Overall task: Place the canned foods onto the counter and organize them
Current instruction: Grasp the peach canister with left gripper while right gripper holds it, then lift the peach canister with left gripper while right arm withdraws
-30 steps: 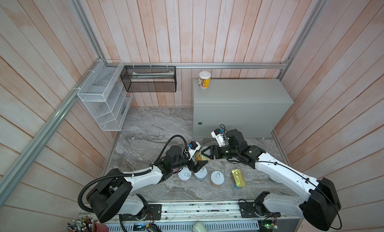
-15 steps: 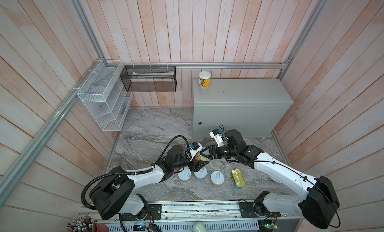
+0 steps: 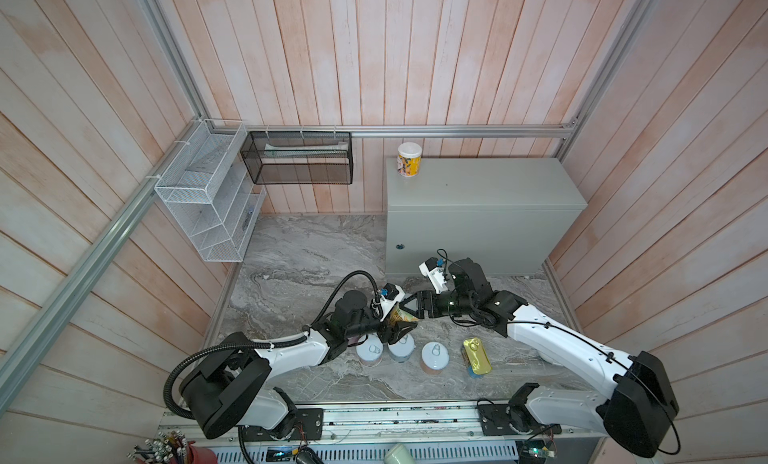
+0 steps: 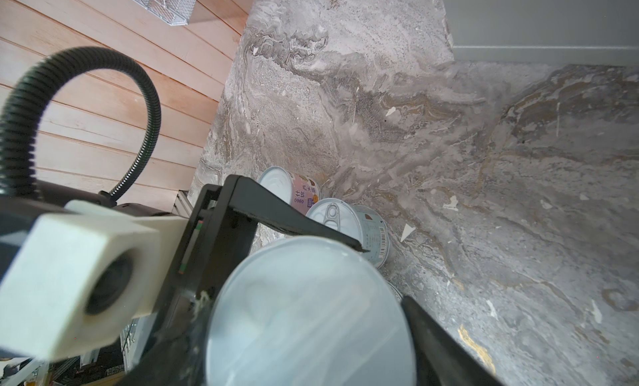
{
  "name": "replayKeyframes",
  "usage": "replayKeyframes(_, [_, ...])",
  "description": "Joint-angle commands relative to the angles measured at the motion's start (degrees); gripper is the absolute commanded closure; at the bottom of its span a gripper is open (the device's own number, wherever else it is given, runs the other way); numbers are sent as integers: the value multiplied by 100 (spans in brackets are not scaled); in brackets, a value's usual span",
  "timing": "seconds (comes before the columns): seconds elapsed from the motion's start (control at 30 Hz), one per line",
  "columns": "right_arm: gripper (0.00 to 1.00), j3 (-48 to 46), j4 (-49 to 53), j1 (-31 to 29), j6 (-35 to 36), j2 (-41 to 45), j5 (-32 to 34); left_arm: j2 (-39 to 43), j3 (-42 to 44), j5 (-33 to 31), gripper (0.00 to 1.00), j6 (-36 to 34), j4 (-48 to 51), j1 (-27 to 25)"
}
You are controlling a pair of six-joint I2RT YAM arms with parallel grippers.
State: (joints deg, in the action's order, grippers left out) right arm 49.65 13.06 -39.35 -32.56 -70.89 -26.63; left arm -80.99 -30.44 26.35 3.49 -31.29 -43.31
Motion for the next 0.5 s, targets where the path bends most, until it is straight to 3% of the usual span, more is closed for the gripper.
replayKeyframes(0.0, [10,131,282,-37,288,135,458,20,-57,-249,43,56,-256,-1])
replayKeyframes(0.27, [6,-82,395,14,321,377,699,20,-77,-438,44,207,-142,-1])
replayKeyframes(0.47, [6,-366,557,21,247,566,1410,88,-53,-504,44,249,-114,-2])
